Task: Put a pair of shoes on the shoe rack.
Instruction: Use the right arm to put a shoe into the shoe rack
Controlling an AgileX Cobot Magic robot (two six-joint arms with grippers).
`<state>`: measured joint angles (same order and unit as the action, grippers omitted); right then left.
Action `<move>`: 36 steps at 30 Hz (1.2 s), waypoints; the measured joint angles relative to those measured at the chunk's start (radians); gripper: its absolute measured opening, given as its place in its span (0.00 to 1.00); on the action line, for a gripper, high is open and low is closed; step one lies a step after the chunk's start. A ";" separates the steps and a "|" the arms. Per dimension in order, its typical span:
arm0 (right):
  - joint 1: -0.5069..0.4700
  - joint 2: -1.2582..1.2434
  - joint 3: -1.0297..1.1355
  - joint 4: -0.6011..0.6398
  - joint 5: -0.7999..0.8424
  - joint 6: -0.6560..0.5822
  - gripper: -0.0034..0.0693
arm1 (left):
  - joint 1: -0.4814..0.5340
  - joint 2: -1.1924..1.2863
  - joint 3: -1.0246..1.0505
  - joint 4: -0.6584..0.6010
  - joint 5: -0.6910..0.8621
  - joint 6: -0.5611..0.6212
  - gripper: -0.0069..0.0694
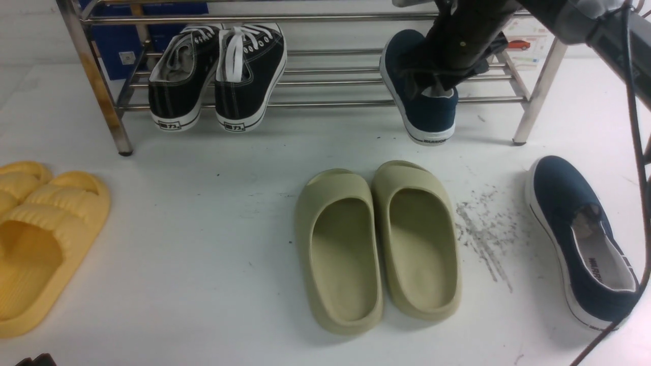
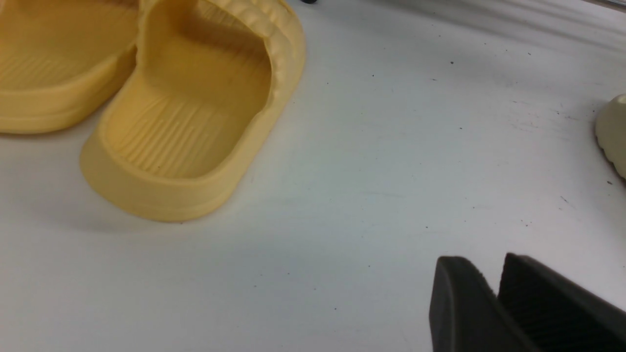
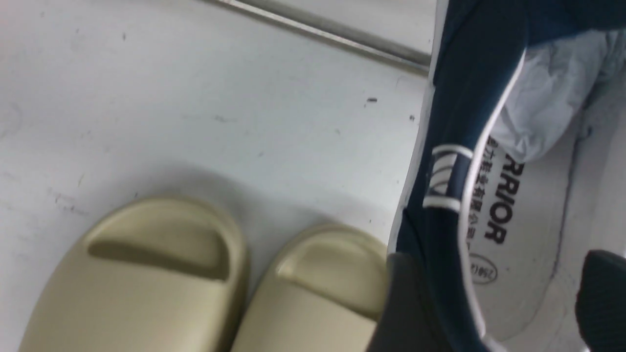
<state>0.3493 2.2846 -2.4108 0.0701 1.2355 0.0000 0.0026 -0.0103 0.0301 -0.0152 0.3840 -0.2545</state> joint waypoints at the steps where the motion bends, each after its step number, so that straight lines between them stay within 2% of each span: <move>1: 0.000 -0.004 -0.003 0.007 0.008 -0.013 0.65 | 0.000 0.000 0.000 0.000 0.000 0.000 0.28; 5: 0.000 -0.027 0.000 0.017 0.015 -0.039 0.56 | 0.000 0.000 0.000 0.000 0.000 0.000 0.28; 12: 0.000 -0.180 0.238 0.015 0.013 -0.077 0.15 | 0.000 0.000 0.000 0.000 0.000 0.000 0.29; 14: 0.000 -0.191 0.308 0.008 0.013 -0.080 0.07 | 0.000 0.000 0.000 0.000 0.000 0.000 0.29; 17: 0.000 -0.189 0.381 0.004 0.005 -0.081 0.04 | 0.000 0.000 0.000 0.000 0.000 0.000 0.29; 20: 0.000 -0.160 0.459 0.001 -0.123 -0.078 0.04 | 0.000 0.000 0.000 0.000 0.000 0.000 0.29; 24: 0.000 -0.140 0.463 -0.011 -0.228 -0.047 0.04 | 0.000 0.000 0.000 0.000 0.000 0.000 0.30; 36: 0.001 -0.137 0.466 0.003 -0.402 -0.010 0.05 | 0.000 0.000 0.000 0.000 0.000 0.000 0.32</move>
<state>0.3503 2.1475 -1.9450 0.0729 0.8334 -0.0097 0.0026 -0.0103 0.0301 -0.0152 0.3840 -0.2545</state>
